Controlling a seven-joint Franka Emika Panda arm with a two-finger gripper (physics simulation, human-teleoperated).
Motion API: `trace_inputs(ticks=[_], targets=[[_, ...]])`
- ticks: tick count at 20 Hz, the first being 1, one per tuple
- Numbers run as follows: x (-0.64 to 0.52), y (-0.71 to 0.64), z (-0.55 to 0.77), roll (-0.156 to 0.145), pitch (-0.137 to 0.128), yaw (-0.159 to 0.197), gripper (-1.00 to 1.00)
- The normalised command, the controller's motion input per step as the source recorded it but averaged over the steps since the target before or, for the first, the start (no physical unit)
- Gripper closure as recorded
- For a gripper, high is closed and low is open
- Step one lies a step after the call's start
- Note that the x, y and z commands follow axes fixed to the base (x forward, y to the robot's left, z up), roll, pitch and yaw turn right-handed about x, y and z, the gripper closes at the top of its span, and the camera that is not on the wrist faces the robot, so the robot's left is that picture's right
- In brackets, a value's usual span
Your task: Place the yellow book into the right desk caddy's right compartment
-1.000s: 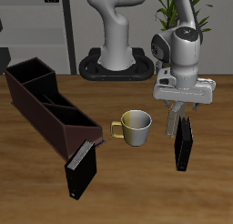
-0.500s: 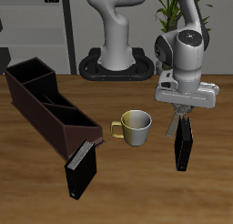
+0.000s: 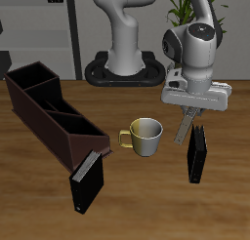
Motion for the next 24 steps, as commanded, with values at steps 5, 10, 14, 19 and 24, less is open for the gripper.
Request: trace_inputs(ticks=[5, 10, 14, 19, 24], targets=[[-0.1, -0.13, 0.25, 0.028, -0.022, 0.055, 1.0], [-0.3, -0.26, 0.32, 0.02, -0.058, 0.084, 1.0], [-0.3, -0.46, 0.3, -0.054, -0.04, -0.038, 1.0], [-0.31, -0.44, 0.29, -0.05, -0.063, -0.036, 1.0], [-0.29, -0.47, 0.28, -0.06, -0.055, -0.044, 1.0]])
